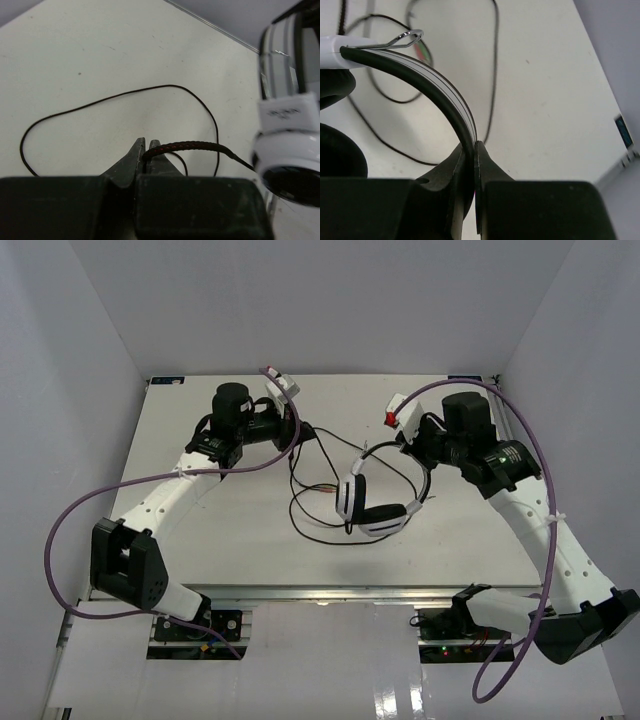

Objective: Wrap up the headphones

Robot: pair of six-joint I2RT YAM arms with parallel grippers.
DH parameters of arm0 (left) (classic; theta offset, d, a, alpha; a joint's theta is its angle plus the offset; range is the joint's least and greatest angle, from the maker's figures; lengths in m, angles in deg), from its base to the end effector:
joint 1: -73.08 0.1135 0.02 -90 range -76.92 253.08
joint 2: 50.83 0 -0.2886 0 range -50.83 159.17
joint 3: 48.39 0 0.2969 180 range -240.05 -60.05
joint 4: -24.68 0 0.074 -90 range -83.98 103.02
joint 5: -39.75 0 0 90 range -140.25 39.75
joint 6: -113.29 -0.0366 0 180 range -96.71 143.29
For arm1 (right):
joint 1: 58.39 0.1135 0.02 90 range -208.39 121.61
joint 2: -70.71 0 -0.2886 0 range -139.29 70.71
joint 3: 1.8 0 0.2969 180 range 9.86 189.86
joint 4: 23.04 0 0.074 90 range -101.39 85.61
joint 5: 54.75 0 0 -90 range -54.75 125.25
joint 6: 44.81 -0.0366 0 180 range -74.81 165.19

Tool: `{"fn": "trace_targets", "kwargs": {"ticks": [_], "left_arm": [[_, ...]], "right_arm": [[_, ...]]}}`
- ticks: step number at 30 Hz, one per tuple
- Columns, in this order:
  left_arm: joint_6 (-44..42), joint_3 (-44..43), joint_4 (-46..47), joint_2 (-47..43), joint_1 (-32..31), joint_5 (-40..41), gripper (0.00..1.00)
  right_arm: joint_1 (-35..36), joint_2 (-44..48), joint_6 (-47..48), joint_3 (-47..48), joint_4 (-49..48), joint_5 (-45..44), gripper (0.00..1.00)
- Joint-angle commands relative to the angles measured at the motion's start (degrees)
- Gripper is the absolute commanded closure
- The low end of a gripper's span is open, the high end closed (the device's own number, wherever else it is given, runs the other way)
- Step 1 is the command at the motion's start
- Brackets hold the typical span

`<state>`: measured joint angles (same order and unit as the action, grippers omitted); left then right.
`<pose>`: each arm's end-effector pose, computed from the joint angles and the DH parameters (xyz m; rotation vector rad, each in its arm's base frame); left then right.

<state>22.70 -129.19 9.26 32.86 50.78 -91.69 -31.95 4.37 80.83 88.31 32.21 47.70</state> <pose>0.3434 -0.1670 0.3535 0.8610 1.7097 -0.9372 0.2378 0.1271 0.4402 -1.1955 1.7371 0.1343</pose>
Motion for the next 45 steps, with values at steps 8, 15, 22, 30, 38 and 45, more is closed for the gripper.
{"fn": "trace_targets", "kwargs": {"ticks": [8, 15, 22, 30, 38, 45], "left_arm": [[13.8, -7.1, -14.7, -1.0, -0.1, -20.8, 1.00], [28.4, -6.0, -2.7, -0.3, -2.0, -25.6, 1.00], [38.5, -2.4, 5.2, -1.9, -2.7, -17.0, 1.00], [36.0, -6.4, -4.1, -1.6, 0.9, -10.9, 1.00], [42.6, -5.9, 0.6, -1.0, 3.2, -15.4, 1.00], [52.4, -7.6, 8.7, 0.0, 1.0, -20.0, 1.00]], "right_arm": [[12.5, -1.2, -0.9, -9.2, -34.2, -47.1, 0.92], [14.2, -8.7, -2.3, -9.1, -51.1, -58.5, 0.92], [14.2, -15.3, -18.9, 3.2, -31.0, -42.0, 0.92], [9.8, -4.7, -12.6, -1.7, -26.9, -23.3, 0.92], [5.3, 0.1, -11.0, -6.9, -23.1, -5.4, 0.92], [7.9, -5.7, -14.9, -6.3, -27.6, -14.6, 0.92]]}}
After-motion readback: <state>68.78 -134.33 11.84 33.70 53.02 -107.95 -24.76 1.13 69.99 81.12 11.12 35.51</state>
